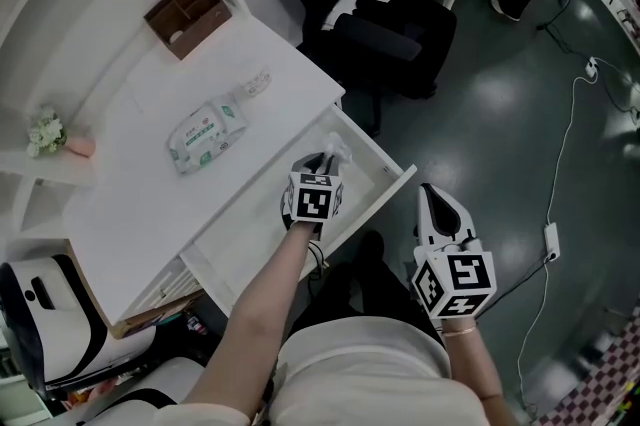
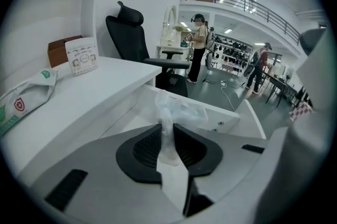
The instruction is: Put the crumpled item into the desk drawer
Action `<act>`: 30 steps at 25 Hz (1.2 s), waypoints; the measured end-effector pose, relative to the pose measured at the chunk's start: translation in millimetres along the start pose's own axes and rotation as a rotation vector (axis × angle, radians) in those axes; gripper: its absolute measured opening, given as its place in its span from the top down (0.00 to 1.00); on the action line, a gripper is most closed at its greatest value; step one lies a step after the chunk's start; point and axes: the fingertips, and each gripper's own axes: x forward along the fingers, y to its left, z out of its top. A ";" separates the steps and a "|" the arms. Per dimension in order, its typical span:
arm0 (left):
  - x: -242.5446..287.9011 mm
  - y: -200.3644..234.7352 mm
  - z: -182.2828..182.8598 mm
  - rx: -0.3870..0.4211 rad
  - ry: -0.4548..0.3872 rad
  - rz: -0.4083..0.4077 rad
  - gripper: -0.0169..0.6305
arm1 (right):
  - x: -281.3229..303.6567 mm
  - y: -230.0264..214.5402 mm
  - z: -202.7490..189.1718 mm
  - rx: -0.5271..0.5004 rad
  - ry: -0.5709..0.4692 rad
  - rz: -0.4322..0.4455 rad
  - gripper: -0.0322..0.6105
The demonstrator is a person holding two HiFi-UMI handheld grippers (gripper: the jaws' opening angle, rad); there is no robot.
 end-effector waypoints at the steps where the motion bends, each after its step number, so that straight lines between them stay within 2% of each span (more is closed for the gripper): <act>1: 2.2 0.1 -2.4 -0.005 0.012 -0.002 0.88 | 0.1 -0.1 -0.3 0.000 0.001 -0.002 0.95; 10: 20.7 -0.6 -37.0 -0.030 0.150 -0.019 0.88 | 1.2 0.1 -1.1 0.008 0.003 -0.014 0.95; 18: 27.0 2.0 -64.3 -0.005 0.241 -0.028 0.88 | 2.9 3.5 -4.0 0.003 0.013 -0.016 0.95; 22: 29.2 4.5 -69.7 -0.039 0.258 -0.027 0.88 | 2.8 2.0 -4.1 0.008 0.018 -0.021 0.95; 27: 32.2 5.0 -70.7 -0.022 0.275 -0.011 0.87 | 4.8 3.8 -5.3 0.008 0.025 -0.020 0.95; 30: 34.2 5.1 -70.4 -0.042 0.273 -0.012 0.85 | 4.8 1.9 -5.8 0.010 0.026 -0.024 0.95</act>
